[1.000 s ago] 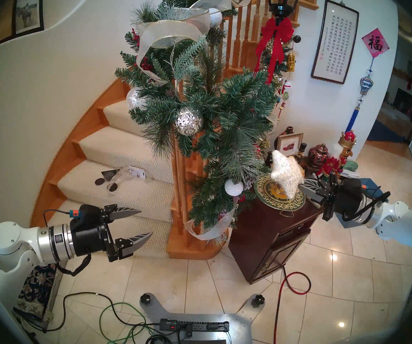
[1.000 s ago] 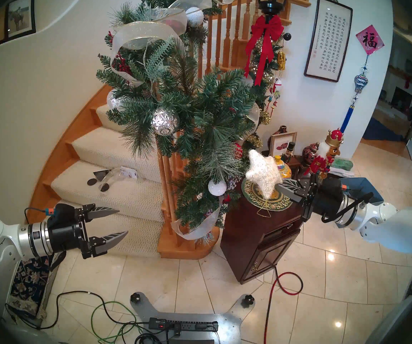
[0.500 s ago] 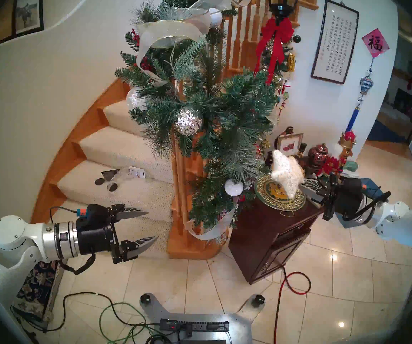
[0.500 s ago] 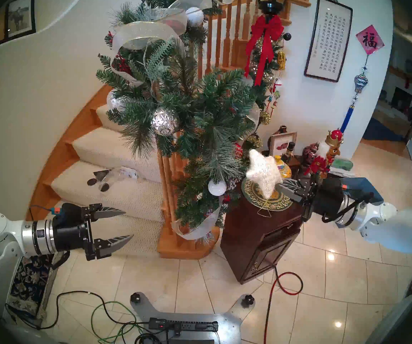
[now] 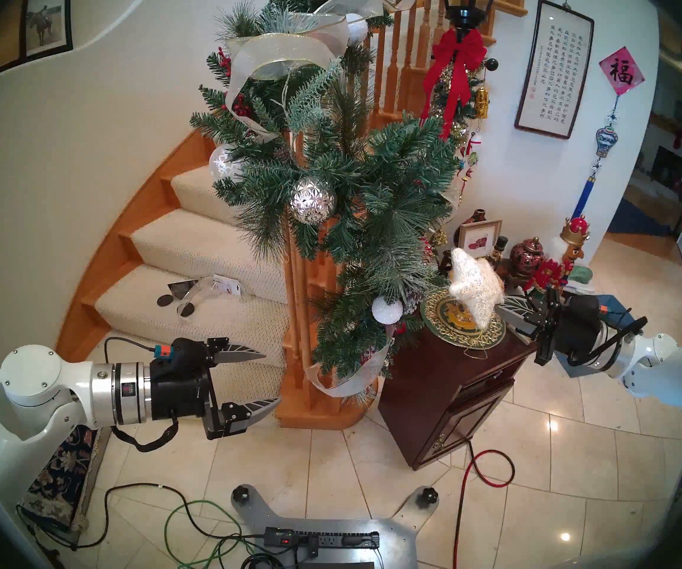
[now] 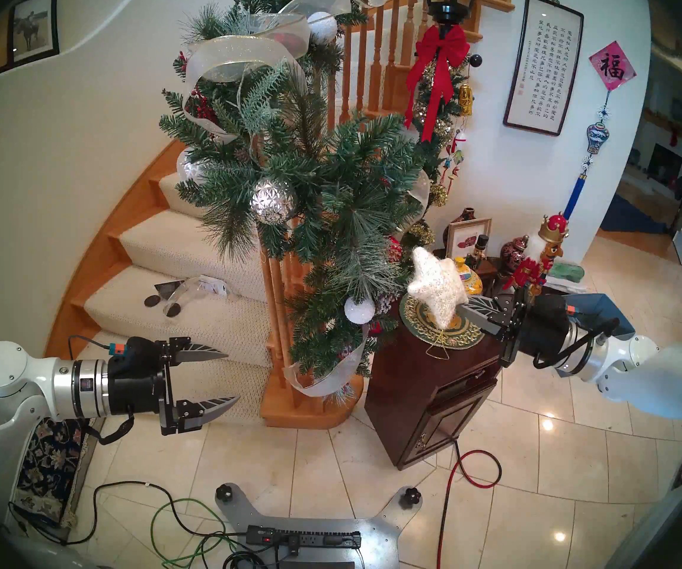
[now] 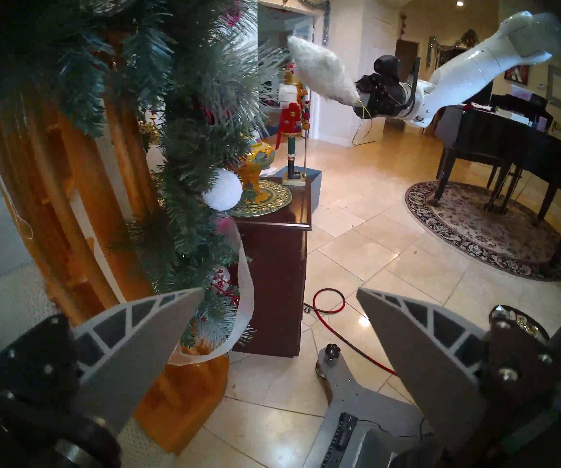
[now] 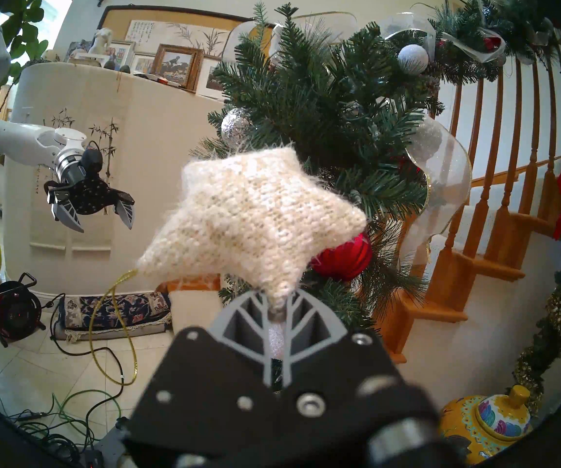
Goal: Hang the ornament onto the Christmas-tree-style decoration
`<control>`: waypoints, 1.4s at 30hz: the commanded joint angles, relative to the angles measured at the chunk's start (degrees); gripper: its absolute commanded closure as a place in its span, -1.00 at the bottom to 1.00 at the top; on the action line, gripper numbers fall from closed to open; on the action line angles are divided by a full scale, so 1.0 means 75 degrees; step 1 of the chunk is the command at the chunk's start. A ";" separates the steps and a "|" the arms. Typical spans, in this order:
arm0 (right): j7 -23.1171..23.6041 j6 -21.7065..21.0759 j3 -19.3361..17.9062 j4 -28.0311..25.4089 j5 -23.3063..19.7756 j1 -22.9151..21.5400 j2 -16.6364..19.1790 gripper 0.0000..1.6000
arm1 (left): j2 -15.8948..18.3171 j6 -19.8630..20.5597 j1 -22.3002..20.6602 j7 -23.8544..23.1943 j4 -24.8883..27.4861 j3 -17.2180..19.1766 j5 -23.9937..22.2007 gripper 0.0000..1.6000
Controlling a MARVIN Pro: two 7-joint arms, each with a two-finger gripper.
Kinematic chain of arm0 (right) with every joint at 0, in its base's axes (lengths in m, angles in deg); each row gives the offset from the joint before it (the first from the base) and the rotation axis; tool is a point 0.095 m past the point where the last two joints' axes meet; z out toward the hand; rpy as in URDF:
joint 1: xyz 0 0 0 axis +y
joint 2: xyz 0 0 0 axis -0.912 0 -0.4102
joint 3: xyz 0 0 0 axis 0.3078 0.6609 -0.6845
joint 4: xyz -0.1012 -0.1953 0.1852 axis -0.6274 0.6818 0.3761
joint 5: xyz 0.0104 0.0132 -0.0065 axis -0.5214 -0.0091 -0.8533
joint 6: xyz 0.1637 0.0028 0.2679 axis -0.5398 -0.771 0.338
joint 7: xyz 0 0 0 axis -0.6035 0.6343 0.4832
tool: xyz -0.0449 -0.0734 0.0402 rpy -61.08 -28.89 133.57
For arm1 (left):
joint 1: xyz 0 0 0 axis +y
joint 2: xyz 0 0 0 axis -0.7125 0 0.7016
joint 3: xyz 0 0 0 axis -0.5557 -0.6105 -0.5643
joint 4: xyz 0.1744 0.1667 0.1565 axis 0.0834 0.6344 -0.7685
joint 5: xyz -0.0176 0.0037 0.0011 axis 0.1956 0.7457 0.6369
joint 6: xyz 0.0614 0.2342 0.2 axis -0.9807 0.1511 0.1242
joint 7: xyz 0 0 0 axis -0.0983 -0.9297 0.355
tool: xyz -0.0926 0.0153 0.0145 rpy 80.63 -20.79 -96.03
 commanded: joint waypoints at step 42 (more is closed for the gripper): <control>0.0536 0.0012 0.0884 -0.0073 -0.0024 -0.1113 -0.0020 1.00 | 0.0354 0.0951 -0.2664 0.1776 0.0530 -0.2597 0.0107 -1.00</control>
